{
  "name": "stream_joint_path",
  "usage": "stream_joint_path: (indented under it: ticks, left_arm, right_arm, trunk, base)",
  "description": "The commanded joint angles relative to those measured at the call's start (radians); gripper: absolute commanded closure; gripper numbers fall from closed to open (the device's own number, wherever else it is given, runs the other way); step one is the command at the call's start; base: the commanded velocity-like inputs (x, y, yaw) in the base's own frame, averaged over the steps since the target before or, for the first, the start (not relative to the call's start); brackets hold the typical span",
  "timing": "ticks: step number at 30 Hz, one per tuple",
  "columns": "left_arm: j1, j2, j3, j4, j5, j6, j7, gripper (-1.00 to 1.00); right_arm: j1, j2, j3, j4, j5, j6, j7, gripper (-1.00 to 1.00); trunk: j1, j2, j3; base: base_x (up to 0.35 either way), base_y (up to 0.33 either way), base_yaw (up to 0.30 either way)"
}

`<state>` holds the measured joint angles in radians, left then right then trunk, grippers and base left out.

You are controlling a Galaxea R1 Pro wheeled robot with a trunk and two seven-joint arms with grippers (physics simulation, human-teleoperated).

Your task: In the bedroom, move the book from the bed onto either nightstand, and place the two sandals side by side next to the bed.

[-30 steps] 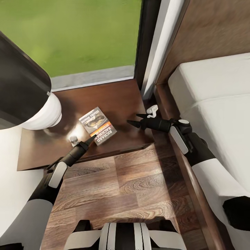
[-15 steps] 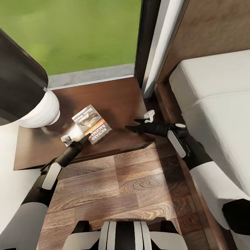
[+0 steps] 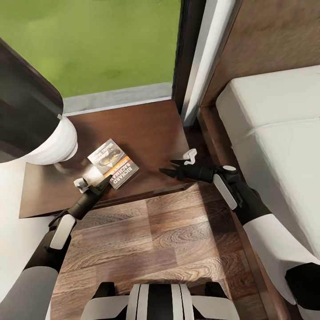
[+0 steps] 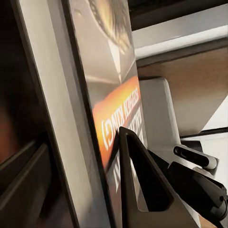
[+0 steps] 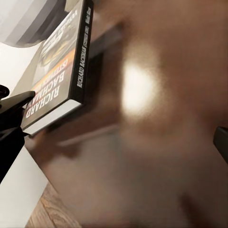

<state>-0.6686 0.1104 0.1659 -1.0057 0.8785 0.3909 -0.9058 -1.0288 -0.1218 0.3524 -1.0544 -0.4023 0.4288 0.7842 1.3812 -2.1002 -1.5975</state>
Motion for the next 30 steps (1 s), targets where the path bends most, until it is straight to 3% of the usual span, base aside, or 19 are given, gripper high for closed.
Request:
stream_joint_path:
  ticks: [1, 8, 10, 11, 27, 30]
  left_arm:
    - [0.000, 0.000, 0.000, 0.001, 0.002, 0.003, 0.001, 1.00]
    - [0.000, 0.001, -0.001, 0.001, -0.007, -0.006, 0.002, 1.00]
    - [0.000, 0.000, 0.000, 0.001, -0.020, -0.012, 0.002, 1.00]
    - [0.000, 0.000, 0.000, 0.001, -0.053, -0.012, 0.002, 1.00]
    - [0.000, 0.001, 0.004, 0.001, -0.053, -0.012, 0.007, 1.00]
    - [0.000, 0.000, 0.003, 0.000, -0.054, -0.010, 0.030, 1.00]
  right_arm:
    - [-0.001, -0.001, 0.002, -0.001, -0.010, 0.008, -0.002, -1.00]
    - [-0.001, -0.001, 0.002, -0.002, -0.011, 0.007, -0.001, -1.00]
    - [-0.001, -0.001, 0.002, -0.002, -0.010, 0.007, 0.004, -1.00]
    - [-0.001, -0.001, 0.002, -0.003, -0.010, 0.007, 0.009, -1.00]
    - [-0.001, -0.001, 0.002, -0.003, -0.010, 0.007, 0.018, -1.00]
    - [-0.001, -0.001, 0.002, -0.002, -0.010, 0.007, 0.018, -1.00]
  trunk:
    - [0.000, 0.000, 0.000]
    - [-0.008, 0.014, 0.006]
    - [-0.008, 0.014, 0.006]
    - [-0.008, 0.014, 0.006]
    - [-0.008, 0.014, 0.006]
    - [-0.008, 0.014, 0.006]
  base:
    - [0.000, 0.000, 0.000]
    - [0.000, 0.000, 0.000]
    - [0.000, 0.000, 0.000]
    - [0.000, 0.000, 0.000]
    - [0.000, 0.000, 0.000]
    - [0.000, 0.000, 0.000]
